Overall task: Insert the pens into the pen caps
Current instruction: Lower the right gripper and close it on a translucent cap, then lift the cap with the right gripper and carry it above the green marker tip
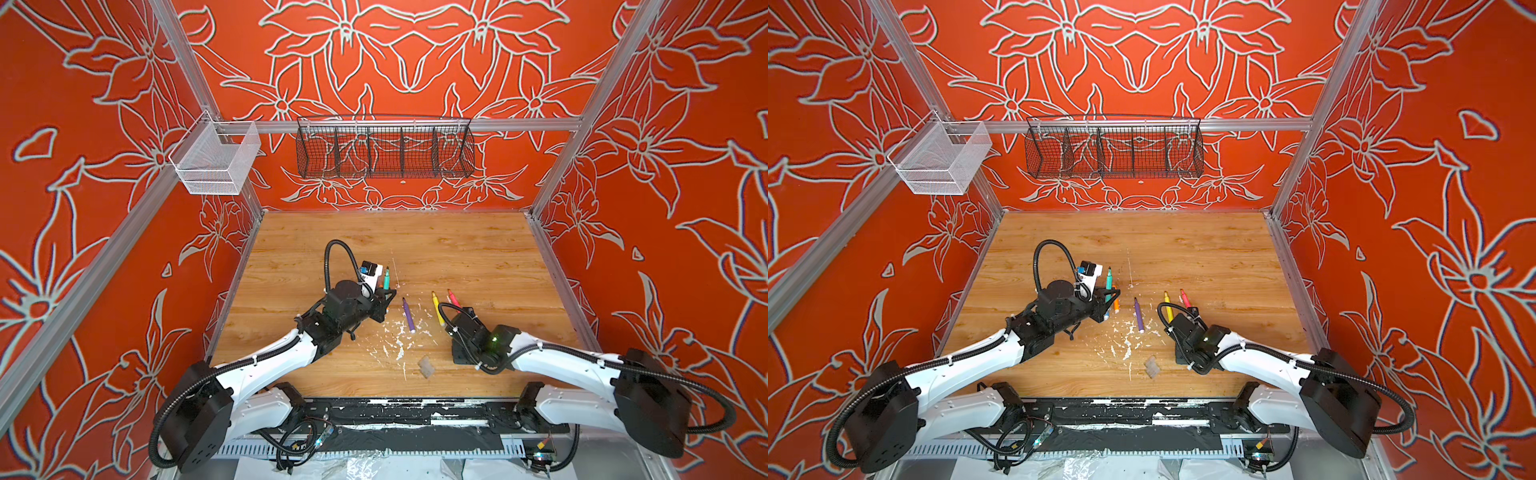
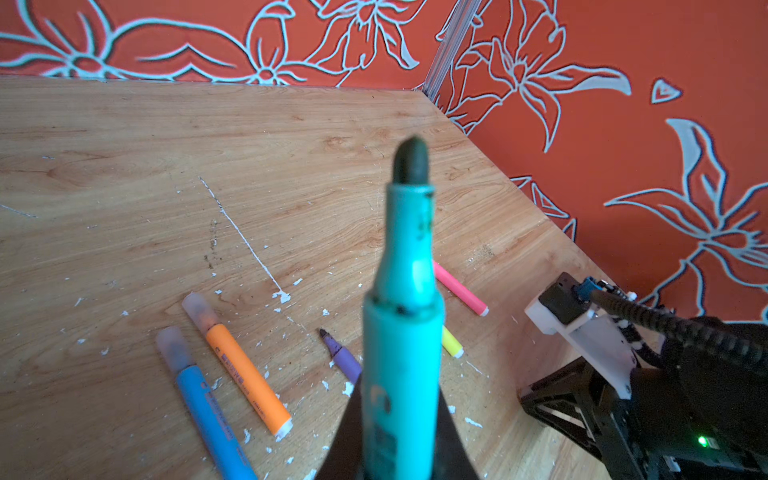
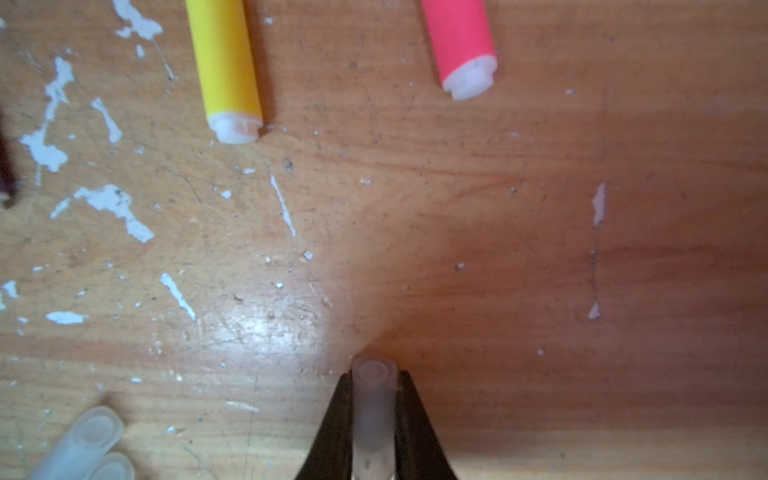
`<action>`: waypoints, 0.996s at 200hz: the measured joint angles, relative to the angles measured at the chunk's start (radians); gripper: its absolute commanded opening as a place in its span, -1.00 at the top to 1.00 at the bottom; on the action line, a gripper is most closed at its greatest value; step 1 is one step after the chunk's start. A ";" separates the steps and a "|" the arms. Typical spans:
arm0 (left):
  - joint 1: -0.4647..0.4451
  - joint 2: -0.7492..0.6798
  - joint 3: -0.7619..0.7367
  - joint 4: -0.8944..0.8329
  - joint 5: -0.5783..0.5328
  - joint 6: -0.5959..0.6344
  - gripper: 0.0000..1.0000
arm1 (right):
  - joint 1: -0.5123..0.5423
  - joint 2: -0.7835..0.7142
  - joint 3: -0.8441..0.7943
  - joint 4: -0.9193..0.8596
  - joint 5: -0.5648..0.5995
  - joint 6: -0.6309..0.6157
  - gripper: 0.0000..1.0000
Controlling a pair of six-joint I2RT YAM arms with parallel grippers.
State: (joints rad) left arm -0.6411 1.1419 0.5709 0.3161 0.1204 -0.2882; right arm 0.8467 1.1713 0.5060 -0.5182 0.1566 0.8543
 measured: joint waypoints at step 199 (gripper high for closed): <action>-0.007 0.022 0.000 0.076 0.219 0.000 1.00 | 0.000 -0.281 0.304 0.311 0.048 -0.061 1.00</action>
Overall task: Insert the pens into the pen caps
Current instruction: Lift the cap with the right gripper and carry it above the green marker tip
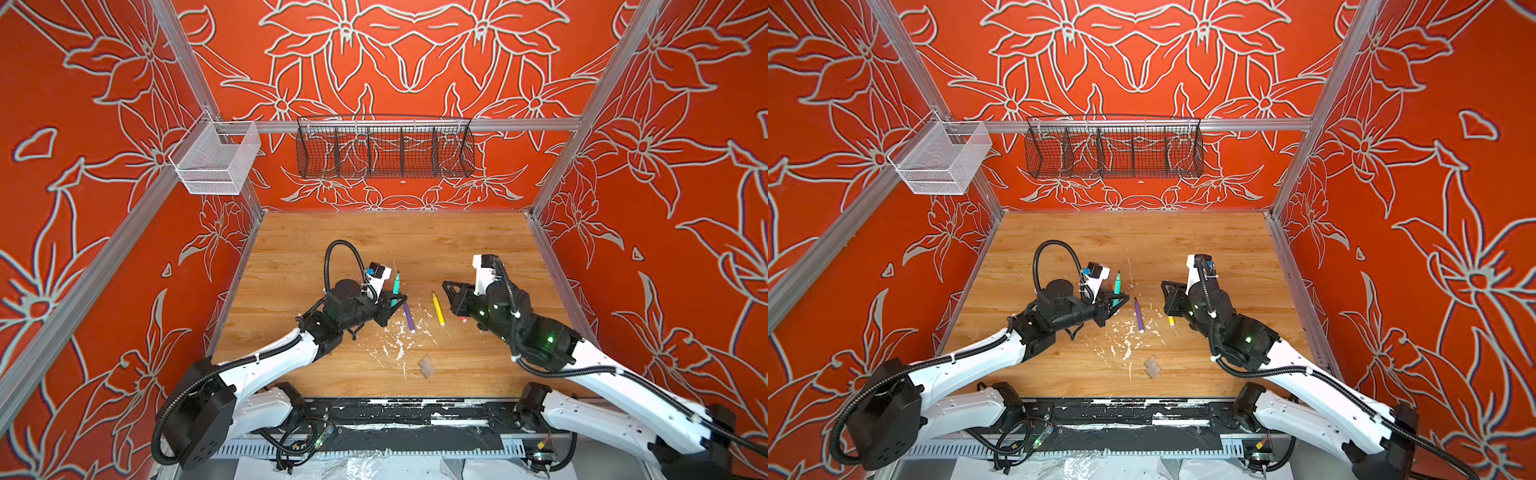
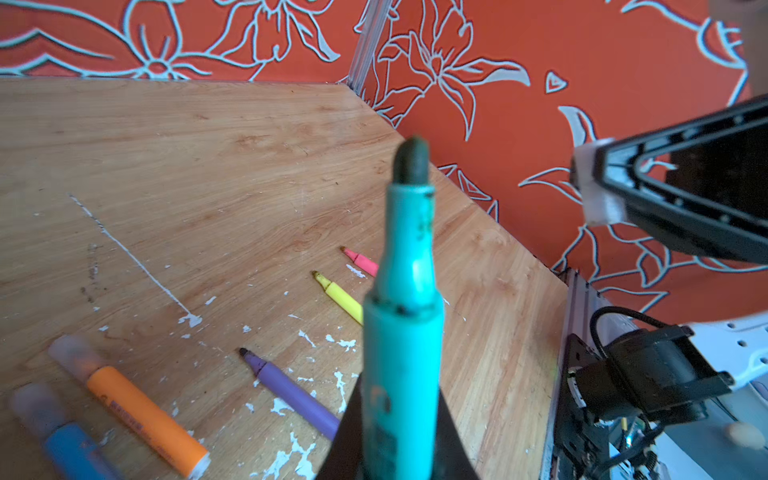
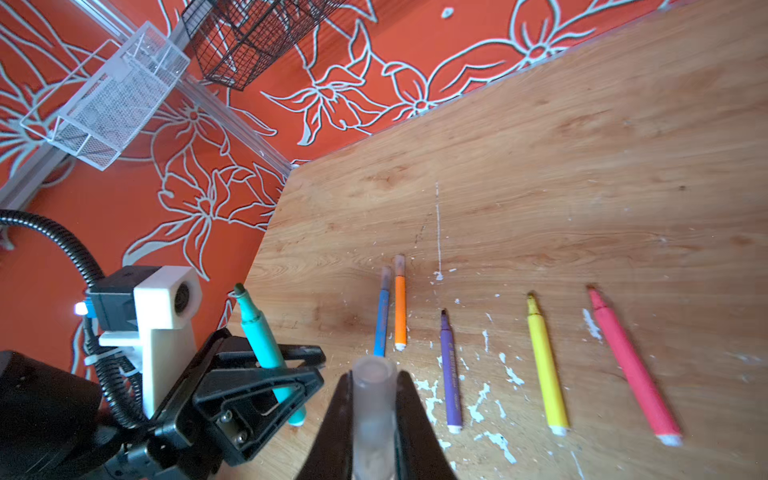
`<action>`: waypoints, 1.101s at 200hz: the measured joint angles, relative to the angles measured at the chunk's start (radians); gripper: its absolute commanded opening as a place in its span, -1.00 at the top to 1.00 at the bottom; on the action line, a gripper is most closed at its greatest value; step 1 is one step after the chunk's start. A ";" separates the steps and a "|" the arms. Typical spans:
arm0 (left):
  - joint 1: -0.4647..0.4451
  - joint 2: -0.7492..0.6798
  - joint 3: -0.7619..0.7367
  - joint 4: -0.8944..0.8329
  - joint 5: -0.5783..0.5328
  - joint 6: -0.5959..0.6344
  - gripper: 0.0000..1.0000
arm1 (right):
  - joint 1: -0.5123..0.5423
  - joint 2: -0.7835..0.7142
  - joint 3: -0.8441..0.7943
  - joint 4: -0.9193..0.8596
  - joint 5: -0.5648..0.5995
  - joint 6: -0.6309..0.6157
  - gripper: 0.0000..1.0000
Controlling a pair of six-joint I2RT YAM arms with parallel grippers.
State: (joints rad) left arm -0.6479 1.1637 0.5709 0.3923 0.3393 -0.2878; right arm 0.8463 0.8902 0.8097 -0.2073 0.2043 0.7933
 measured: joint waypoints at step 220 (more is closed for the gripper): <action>-0.007 0.014 0.000 0.013 0.048 0.000 1.00 | 0.007 0.353 0.200 0.261 -0.139 -0.025 1.00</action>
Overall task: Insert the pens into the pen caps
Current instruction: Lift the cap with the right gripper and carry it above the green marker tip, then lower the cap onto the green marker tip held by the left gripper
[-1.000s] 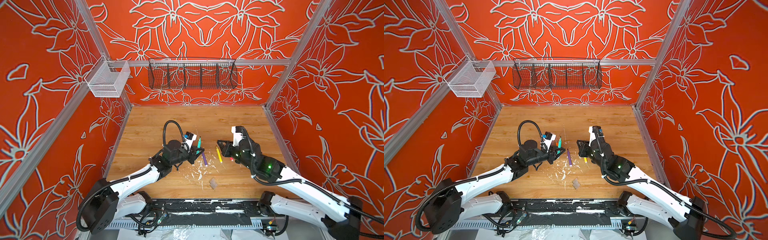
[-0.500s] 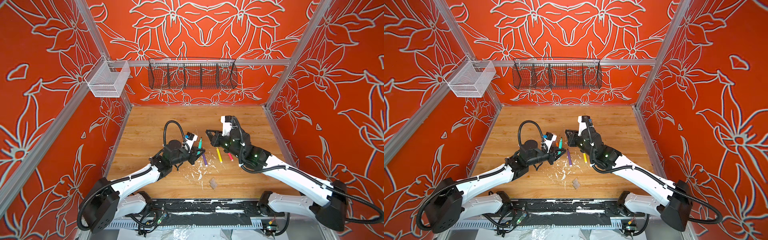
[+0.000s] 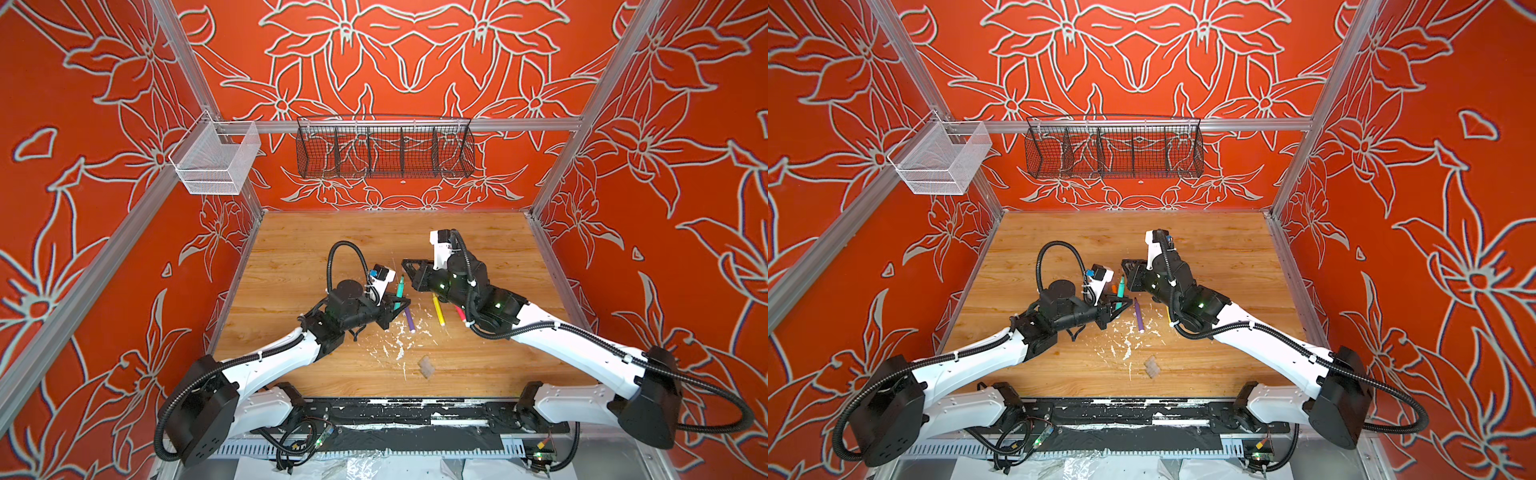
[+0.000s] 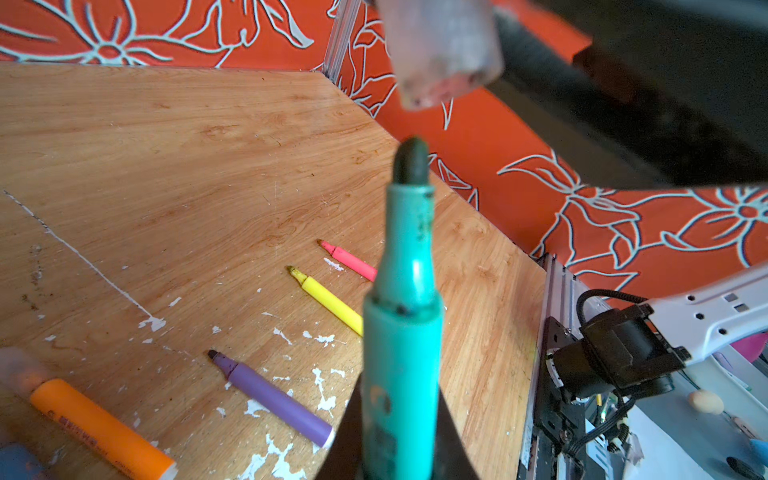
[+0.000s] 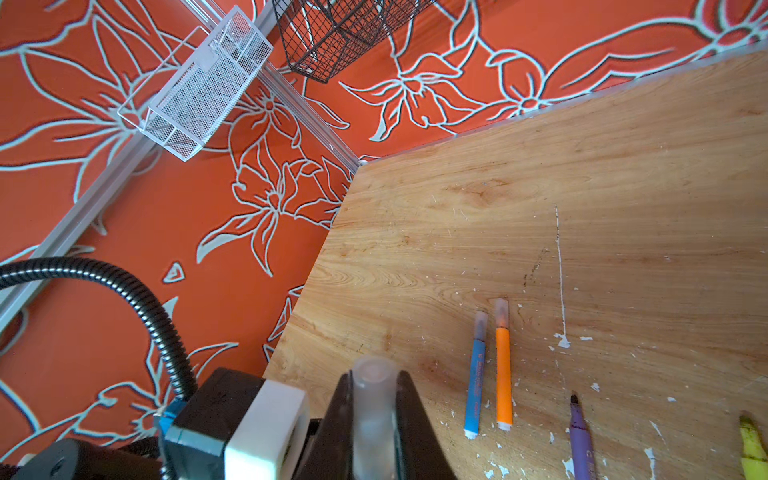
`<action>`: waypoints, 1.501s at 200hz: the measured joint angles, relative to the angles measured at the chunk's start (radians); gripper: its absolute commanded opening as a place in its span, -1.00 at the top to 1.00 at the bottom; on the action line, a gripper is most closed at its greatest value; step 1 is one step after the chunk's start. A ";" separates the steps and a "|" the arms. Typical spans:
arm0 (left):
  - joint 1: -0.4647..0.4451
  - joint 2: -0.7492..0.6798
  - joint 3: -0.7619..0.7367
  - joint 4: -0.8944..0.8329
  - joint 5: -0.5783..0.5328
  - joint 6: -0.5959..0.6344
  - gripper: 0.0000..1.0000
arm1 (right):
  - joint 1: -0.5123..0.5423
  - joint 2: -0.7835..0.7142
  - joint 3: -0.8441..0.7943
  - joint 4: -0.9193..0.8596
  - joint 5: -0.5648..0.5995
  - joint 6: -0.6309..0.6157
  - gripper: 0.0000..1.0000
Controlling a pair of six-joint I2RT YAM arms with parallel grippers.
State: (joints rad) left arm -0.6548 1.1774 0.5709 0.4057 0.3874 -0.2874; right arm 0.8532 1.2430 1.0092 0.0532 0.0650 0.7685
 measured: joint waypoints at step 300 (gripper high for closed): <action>0.048 -0.015 -0.053 0.109 0.218 -0.158 1.00 | 0.082 -0.080 -0.187 0.173 -0.002 -0.072 1.00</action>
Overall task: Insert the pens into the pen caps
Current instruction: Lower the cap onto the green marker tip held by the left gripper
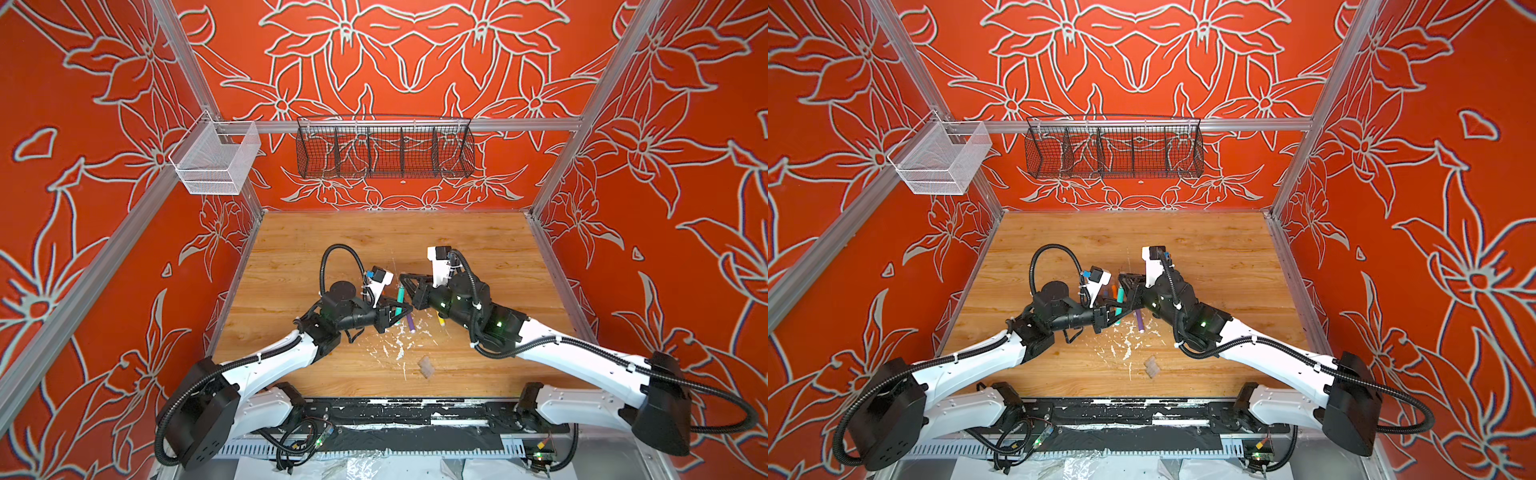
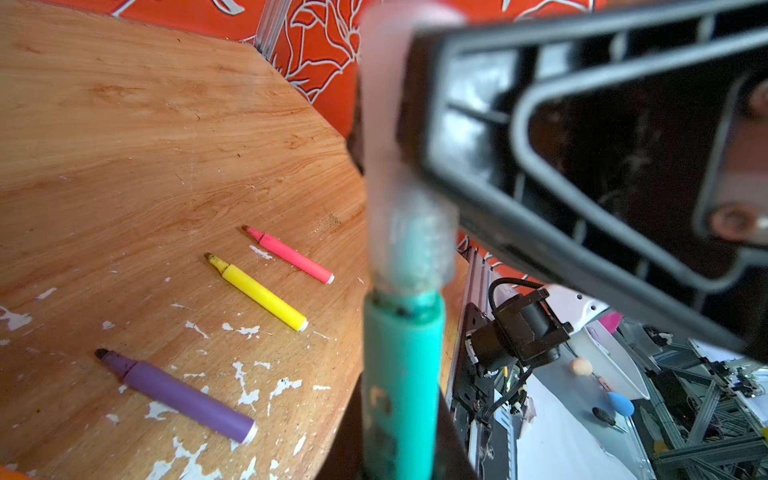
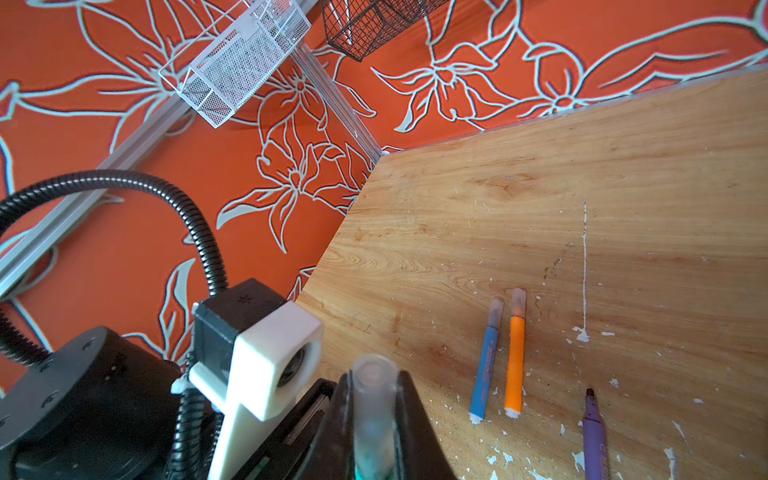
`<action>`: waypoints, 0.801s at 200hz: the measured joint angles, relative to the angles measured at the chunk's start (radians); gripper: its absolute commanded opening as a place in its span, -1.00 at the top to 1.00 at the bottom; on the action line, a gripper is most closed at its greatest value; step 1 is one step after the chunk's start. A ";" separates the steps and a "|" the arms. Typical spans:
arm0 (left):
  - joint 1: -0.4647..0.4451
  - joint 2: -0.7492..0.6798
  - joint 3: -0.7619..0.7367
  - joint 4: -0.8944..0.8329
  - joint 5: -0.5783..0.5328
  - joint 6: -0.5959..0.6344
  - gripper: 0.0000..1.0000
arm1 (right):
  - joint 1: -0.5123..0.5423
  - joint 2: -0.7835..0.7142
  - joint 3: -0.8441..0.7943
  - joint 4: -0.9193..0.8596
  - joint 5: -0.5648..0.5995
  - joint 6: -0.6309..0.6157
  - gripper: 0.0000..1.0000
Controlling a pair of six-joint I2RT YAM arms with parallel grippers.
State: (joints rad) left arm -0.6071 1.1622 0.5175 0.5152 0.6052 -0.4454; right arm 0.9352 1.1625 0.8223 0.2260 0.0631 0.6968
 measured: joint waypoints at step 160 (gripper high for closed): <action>0.019 -0.038 -0.029 0.053 0.035 -0.011 1.00 | 0.008 -0.044 -0.127 0.186 -0.108 -0.024 0.28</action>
State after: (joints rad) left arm -0.5877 1.1244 0.4881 0.5682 0.6403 -0.4568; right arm 0.9428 1.1183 0.6949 0.4118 -0.0452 0.6731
